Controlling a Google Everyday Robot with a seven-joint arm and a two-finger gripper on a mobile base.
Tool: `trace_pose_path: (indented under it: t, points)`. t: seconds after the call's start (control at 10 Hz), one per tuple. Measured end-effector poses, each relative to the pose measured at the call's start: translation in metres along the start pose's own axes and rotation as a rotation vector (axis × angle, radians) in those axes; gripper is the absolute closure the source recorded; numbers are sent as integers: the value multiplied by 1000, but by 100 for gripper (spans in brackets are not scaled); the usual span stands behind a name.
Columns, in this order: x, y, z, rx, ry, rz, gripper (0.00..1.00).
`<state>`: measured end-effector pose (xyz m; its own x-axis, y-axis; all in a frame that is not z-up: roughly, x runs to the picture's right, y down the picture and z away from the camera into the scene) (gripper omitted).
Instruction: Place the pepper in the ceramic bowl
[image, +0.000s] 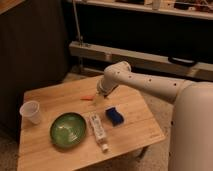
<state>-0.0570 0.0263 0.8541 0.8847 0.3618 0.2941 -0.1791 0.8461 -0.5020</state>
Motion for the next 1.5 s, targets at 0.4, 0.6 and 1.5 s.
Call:
trace_pose_path:
  t: [0.4,0.6,1.5]
  points:
    - [-6,-1,39,-36,33,-87,20]
    - [0,-1,56,-66,63,-87,20]
    - [32,3,101,-182,118,73,58]
